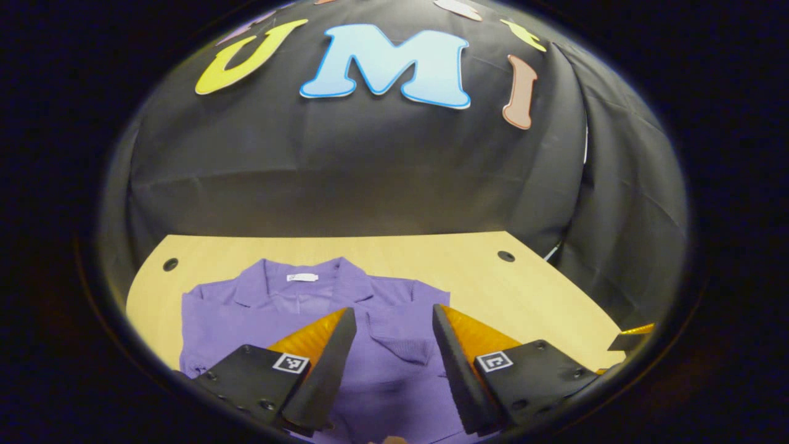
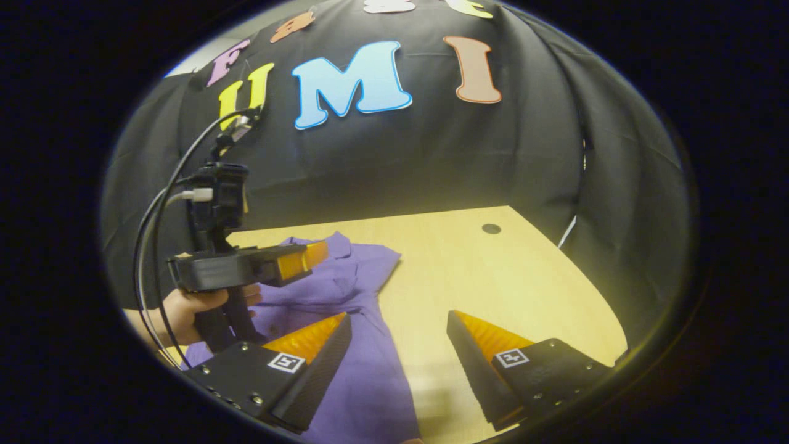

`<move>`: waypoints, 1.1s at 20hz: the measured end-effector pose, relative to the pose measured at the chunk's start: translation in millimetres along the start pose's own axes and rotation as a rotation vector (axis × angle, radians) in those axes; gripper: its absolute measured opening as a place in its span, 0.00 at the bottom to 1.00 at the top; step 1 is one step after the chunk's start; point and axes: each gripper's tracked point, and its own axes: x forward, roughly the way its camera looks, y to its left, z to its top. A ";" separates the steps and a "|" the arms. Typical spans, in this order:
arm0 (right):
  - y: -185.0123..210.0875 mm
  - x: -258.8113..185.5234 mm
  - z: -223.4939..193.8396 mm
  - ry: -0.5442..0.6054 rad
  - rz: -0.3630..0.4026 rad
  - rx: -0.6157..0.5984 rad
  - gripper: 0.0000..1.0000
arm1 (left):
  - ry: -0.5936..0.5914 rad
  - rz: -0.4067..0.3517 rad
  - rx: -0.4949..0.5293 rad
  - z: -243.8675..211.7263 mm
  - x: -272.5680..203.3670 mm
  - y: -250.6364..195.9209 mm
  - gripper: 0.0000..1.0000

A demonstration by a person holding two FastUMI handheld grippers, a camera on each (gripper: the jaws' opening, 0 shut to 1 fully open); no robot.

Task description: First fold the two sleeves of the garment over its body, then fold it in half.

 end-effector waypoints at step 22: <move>-1.9 -79.4 -172.2 0.223 -0.135 0.105 0.96 | 0.123 0.194 -0.016 -173.8 -299.9 177.1 0.98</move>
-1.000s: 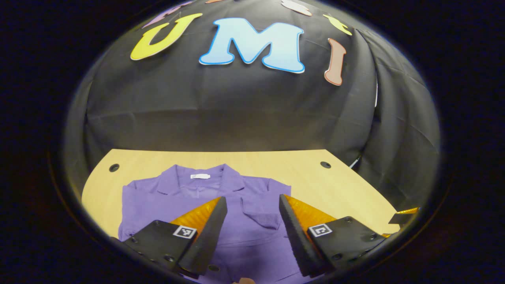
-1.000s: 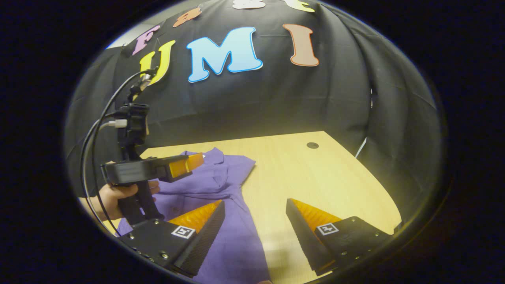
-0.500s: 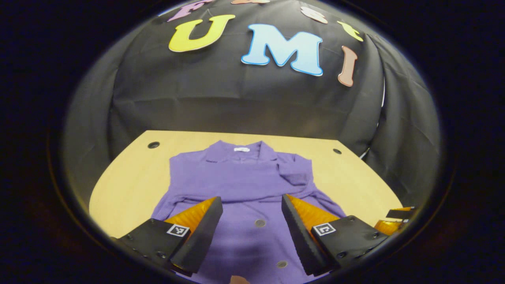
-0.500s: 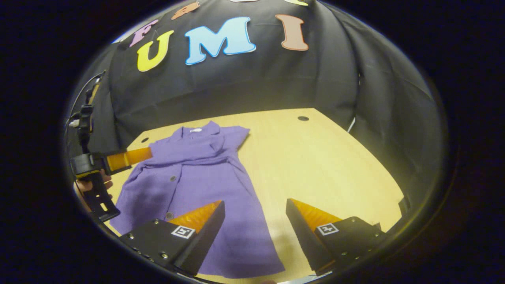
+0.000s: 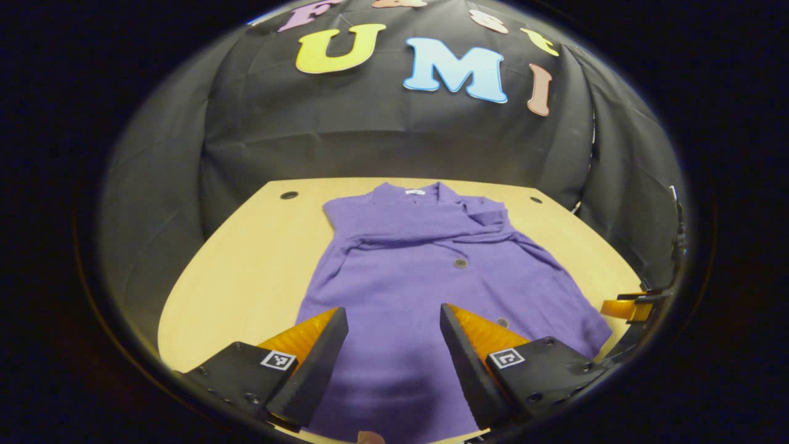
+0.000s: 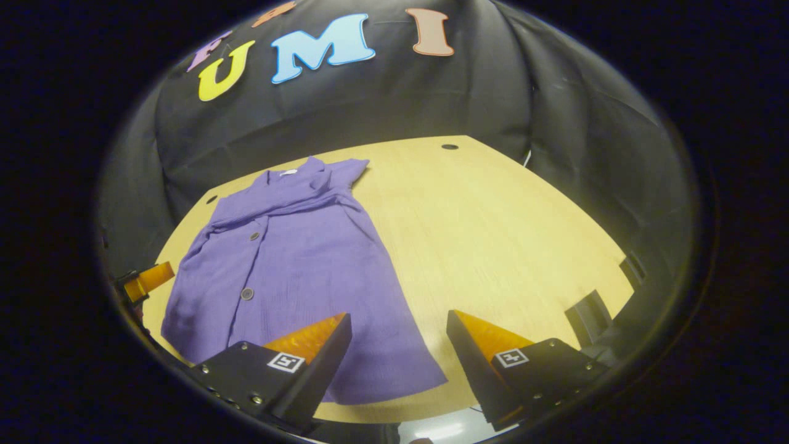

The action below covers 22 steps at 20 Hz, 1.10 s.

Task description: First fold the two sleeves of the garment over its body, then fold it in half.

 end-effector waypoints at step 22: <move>28.3 5.0 -60.6 0.125 0.034 -0.099 0.96 | 0.130 0.106 0.015 -119.7 -49.4 53.9 0.99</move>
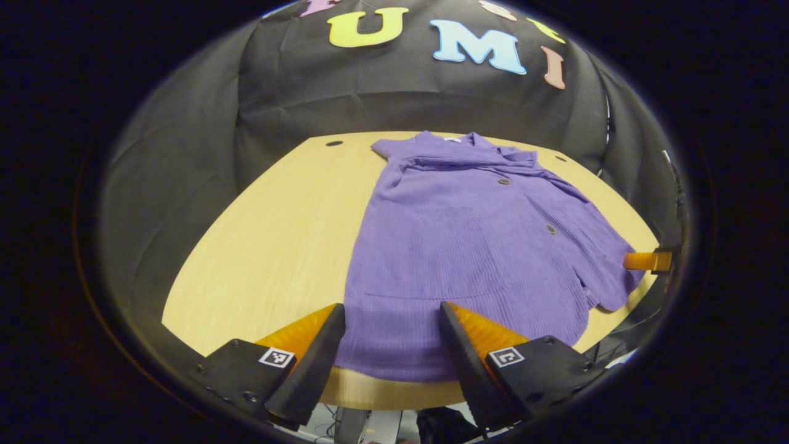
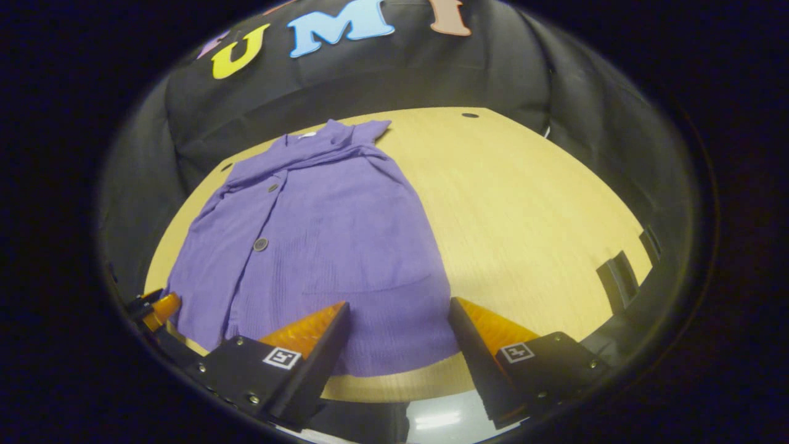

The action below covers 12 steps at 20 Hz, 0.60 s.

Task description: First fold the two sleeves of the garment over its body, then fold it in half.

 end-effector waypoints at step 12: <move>10.3 5.6 4.8 -0.003 -0.009 0.194 0.08 | 0.040 -0.019 -0.040 7.9 10.4 -26.3 0.07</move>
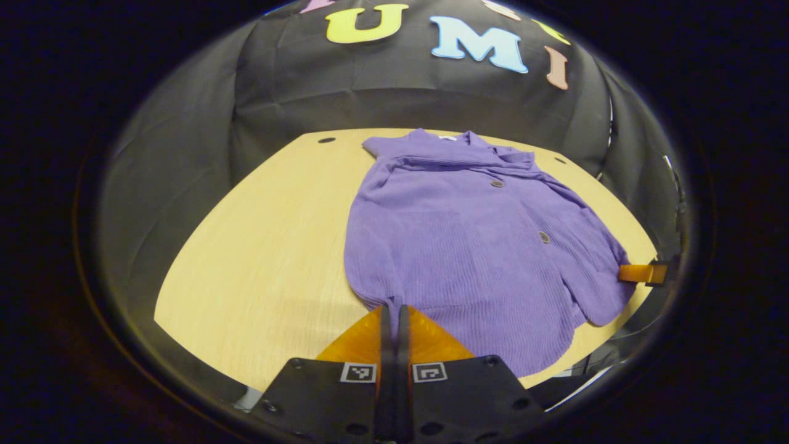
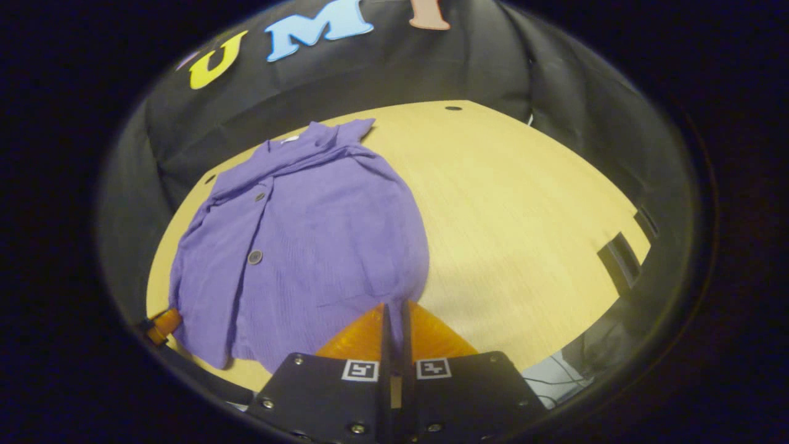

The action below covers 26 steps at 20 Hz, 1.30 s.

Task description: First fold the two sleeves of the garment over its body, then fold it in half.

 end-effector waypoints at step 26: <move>89.6 -12.7 240.6 -0.262 0.434 0.204 0.01 | -0.244 -0.153 -0.275 257.1 9.4 -30.8 0.07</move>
